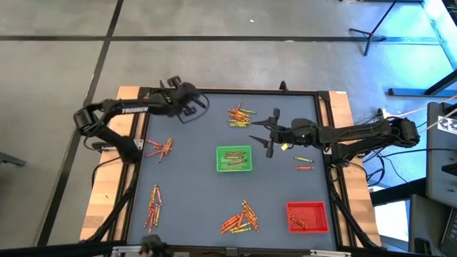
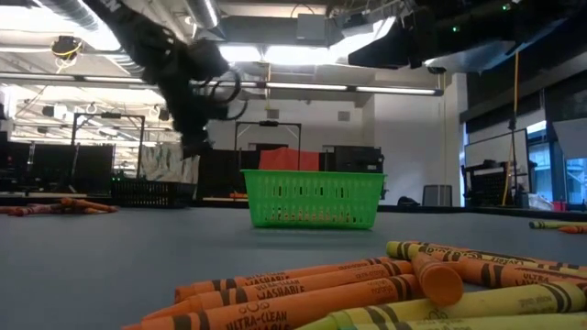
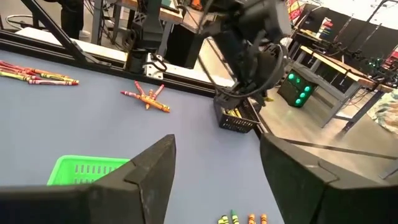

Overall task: Sort crayons
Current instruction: Put the light green crayon into the black bin, then put the green crayon into the black bin

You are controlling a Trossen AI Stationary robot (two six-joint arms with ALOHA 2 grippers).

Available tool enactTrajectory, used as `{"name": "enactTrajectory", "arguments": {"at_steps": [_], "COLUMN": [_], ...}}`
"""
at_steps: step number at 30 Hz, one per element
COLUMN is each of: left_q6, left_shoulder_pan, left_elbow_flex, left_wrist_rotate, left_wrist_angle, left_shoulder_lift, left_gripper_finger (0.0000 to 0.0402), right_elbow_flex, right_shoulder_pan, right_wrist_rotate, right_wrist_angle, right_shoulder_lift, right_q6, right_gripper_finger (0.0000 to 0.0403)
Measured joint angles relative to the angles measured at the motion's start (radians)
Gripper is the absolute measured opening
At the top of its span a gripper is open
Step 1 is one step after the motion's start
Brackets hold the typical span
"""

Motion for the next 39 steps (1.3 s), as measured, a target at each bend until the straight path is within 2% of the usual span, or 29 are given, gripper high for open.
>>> {"name": "enactTrajectory", "arguments": {"at_steps": [5, 9, 13, 16, 29, 34, 39], "left_q6": [-0.022, -0.044, -0.064, -0.086, -0.186, -0.224, -0.245], "left_shoulder_pan": [0.102, 0.126, 0.150, 0.162, 0.151, 0.070, -0.057], "left_elbow_flex": [0.000, 0.000, 0.000, 0.000, -0.001, -0.002, -0.002], "left_wrist_rotate": [0.044, 0.048, 0.123, 0.134, 0.145, 0.337, 0.542], "left_wrist_angle": [-0.150, -0.222, -0.274, -0.301, -0.290, -0.192, -0.036], "left_shoulder_lift": [0.000, 0.000, 0.000, 0.000, -0.004, -0.068, -0.114], "left_gripper_finger": [0.0012, 0.0012, 0.0012, 0.0018, 0.0116, 0.0121, 0.0116], "right_elbow_flex": [0.000, 0.000, 0.000, 0.000, 0.000, 0.000, 0.000], "right_shoulder_pan": [0.000, 0.000, 0.000, 0.000, 0.000, 0.001, 0.001], "right_wrist_rotate": [0.000, 0.000, -0.001, -0.001, -0.001, -0.001, 0.000], "right_wrist_angle": [-0.004, -0.004, -0.005, -0.006, -0.006, -0.008, -0.044], "right_shoulder_lift": [0.000, 0.000, 0.000, 0.000, 0.000, 0.000, 0.000], "right_q6": [0.000, 0.000, 0.000, 0.000, 0.000, 0.001, 0.036], "right_gripper_finger": [0.0232, 0.0232, 0.0232, 0.0232, 0.0232, 0.0232, 0.0232]}}
